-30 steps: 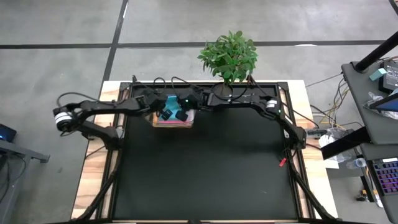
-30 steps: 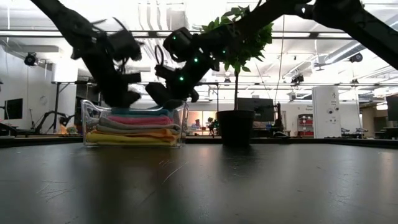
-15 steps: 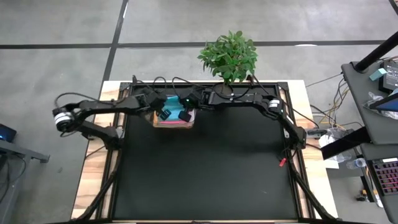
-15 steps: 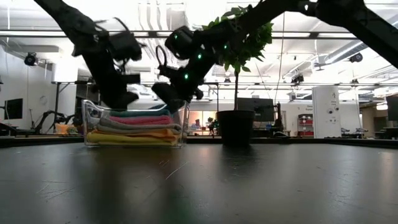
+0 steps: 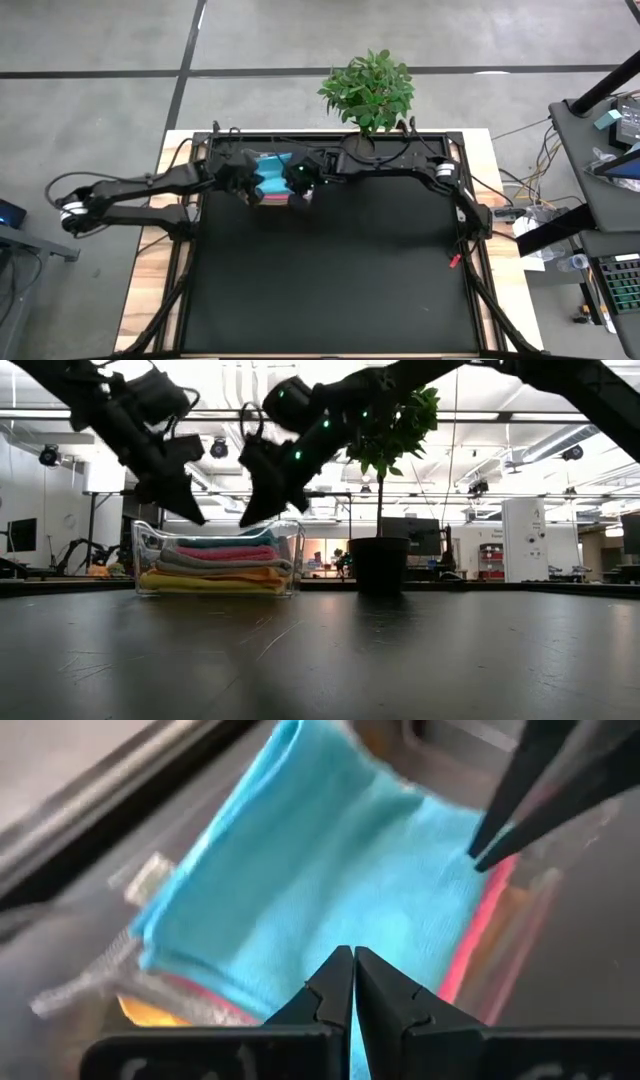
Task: Fold microfiber towels
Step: Put the blue towel into the transparent bin
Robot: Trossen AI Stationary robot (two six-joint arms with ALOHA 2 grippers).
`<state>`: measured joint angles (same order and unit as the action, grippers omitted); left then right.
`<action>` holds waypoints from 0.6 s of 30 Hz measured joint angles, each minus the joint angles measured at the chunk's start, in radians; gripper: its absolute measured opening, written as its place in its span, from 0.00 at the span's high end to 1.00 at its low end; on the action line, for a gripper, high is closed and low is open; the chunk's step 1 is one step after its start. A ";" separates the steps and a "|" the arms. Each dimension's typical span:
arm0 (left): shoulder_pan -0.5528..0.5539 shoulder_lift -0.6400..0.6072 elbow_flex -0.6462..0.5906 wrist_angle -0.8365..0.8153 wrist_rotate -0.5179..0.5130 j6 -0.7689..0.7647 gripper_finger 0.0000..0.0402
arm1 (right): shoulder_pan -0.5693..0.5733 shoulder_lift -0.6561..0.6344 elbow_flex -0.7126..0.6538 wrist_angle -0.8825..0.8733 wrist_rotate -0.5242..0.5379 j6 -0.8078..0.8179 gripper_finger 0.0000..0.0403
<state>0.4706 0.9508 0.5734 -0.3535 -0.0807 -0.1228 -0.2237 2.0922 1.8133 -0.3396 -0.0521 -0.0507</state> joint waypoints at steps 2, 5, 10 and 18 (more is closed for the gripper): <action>-0.001 0.006 -0.038 0.035 -0.001 -0.025 1.00 | 0.001 0.026 0.000 0.006 -0.001 0.007 0.98; -0.003 0.031 -0.075 0.078 -0.002 -0.033 1.00 | -0.001 0.047 -0.002 0.000 -0.002 0.028 0.98; -0.003 0.084 -0.088 0.085 0.000 -0.031 1.00 | -0.004 0.052 -0.002 -0.035 0.004 0.025 0.98; -0.003 0.193 -0.062 0.090 0.001 0.002 1.00 | -0.003 0.049 -0.002 -0.047 -0.009 0.023 0.98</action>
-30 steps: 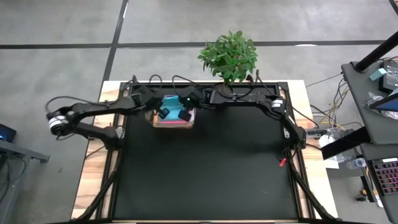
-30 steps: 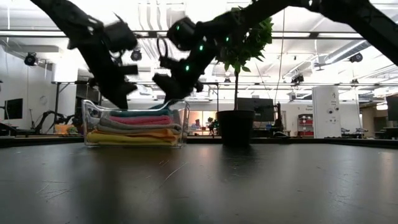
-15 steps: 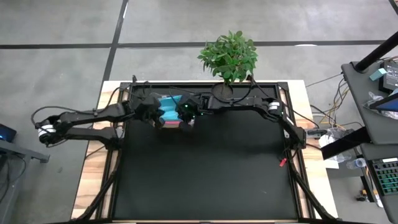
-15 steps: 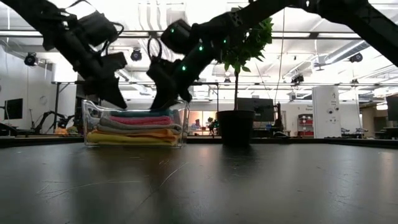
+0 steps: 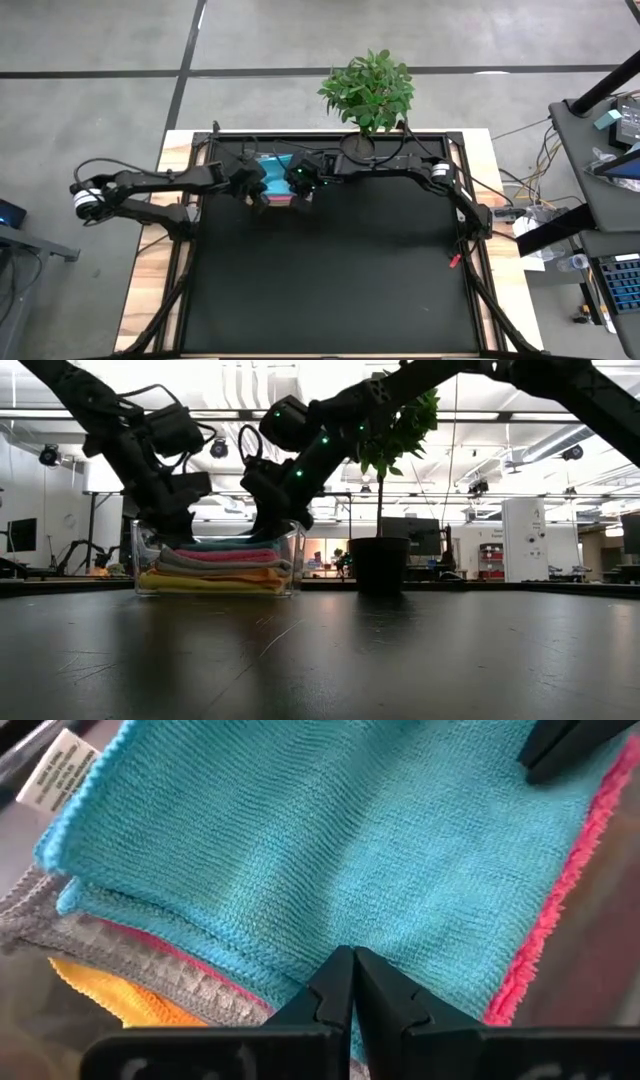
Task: Fold microfiber towels
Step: Put the blue towel into the transparent bin
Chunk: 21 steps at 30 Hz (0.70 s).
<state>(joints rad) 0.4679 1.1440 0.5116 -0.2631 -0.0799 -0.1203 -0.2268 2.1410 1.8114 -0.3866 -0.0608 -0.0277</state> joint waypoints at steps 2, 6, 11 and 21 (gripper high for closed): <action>0.000 0.014 0.014 -0.011 0.000 0.003 1.00 | 0.000 -0.005 0.000 -0.009 0.000 0.001 0.98; 0.000 -0.012 0.044 -0.038 0.000 0.031 1.00 | 0.000 -0.036 0.000 -0.007 0.008 -0.006 0.98; 0.002 -0.074 0.075 -0.060 -0.031 0.102 1.00 | -0.020 -0.061 0.002 0.021 0.077 -0.021 0.98; 0.044 -0.016 0.056 0.111 -0.247 0.206 1.00 | -0.085 -0.050 0.002 0.098 0.150 -0.028 0.98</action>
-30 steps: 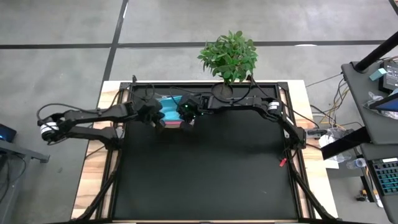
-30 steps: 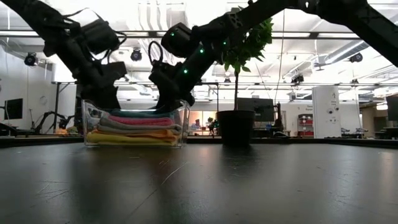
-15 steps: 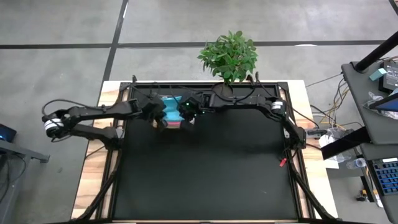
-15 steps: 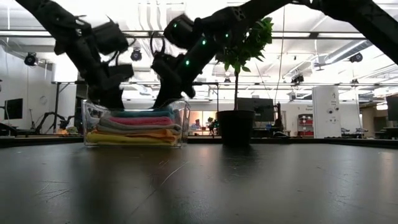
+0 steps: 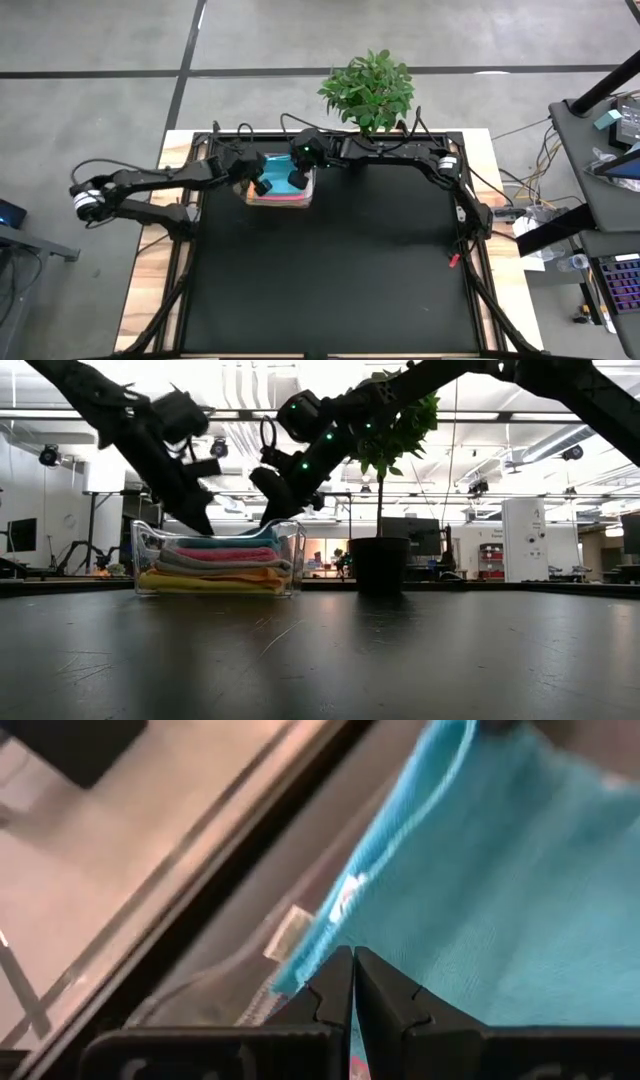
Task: Fold microfiber towels
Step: Put the blue towel into the transparent bin, then return to Home Position
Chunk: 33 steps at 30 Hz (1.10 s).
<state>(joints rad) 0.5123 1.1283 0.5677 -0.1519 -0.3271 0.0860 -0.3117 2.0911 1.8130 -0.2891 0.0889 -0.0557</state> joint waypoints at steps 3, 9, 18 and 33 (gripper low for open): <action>0.005 0.062 -0.001 0.013 0.000 0.000 1.00 | -0.005 0.000 -0.001 -0.012 -0.011 -0.001 0.98; 0.005 0.188 0.011 0.020 0.000 -0.005 1.00 | -0.002 0.047 -0.009 -0.014 -0.018 0.000 0.98; 0.005 0.180 0.025 0.001 0.001 -0.017 1.00 | 0.002 0.051 -0.009 -0.046 -0.010 0.005 0.98; -0.042 -0.149 0.009 -0.023 0.099 -0.099 1.00 | 0.066 -0.054 -0.012 -0.162 0.025 -0.008 0.98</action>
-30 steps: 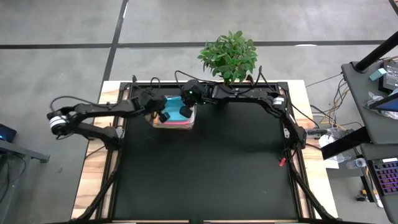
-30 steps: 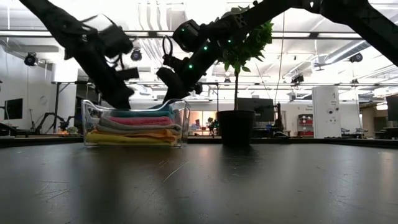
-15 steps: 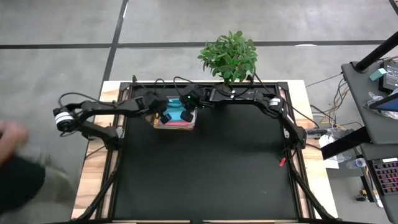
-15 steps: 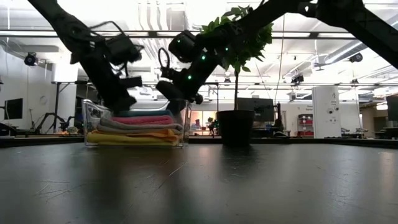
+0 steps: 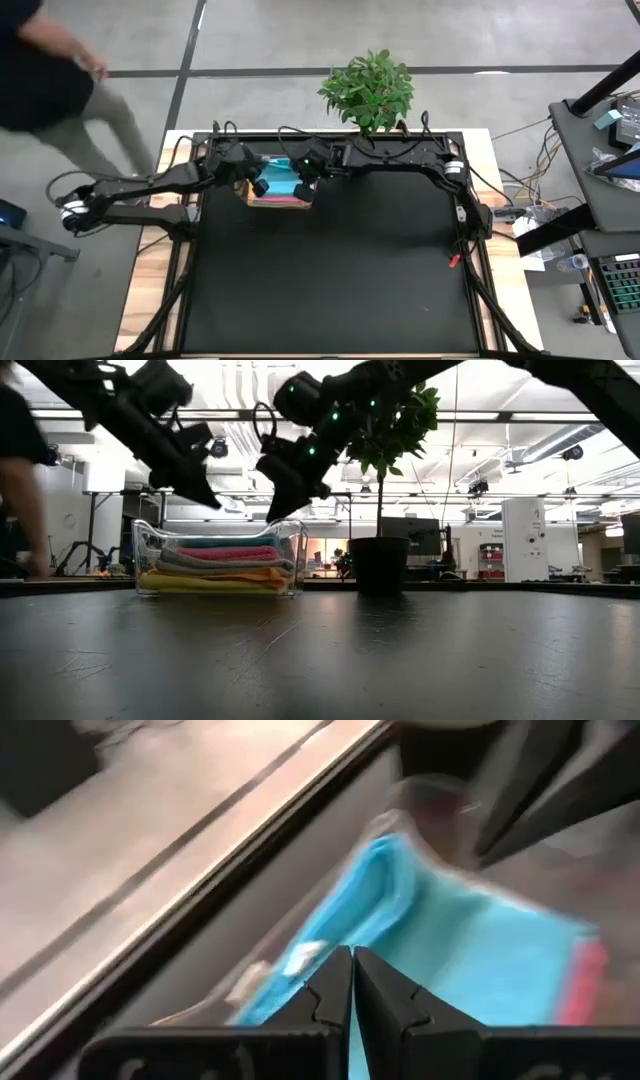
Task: Fold microfiber towels
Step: Return to Home Position
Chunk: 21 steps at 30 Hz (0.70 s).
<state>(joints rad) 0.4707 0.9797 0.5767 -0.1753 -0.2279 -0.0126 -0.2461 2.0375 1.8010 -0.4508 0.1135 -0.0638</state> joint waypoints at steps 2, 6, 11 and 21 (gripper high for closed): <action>-0.024 -0.035 -0.005 0.001 0.044 -0.024 1.00 | 0.027 -0.021 -0.022 0.004 0.020 -0.010 0.98; -0.130 -0.101 -0.023 0.001 0.084 -0.080 1.00 | 0.100 -0.092 -0.128 0.092 0.018 -0.027 0.98; -0.344 -0.151 -0.029 0.057 0.077 -0.113 1.00 | 0.172 -0.218 -0.336 0.269 0.020 -0.034 0.98; -0.747 -0.159 -0.032 0.164 -0.094 -0.003 1.00 | 0.280 -0.476 -0.716 0.526 0.150 -0.069 0.98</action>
<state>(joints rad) -0.2762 0.8205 0.5449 -0.0110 -0.3218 -0.0160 0.0334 1.5616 1.0847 0.0754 0.2634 -0.1331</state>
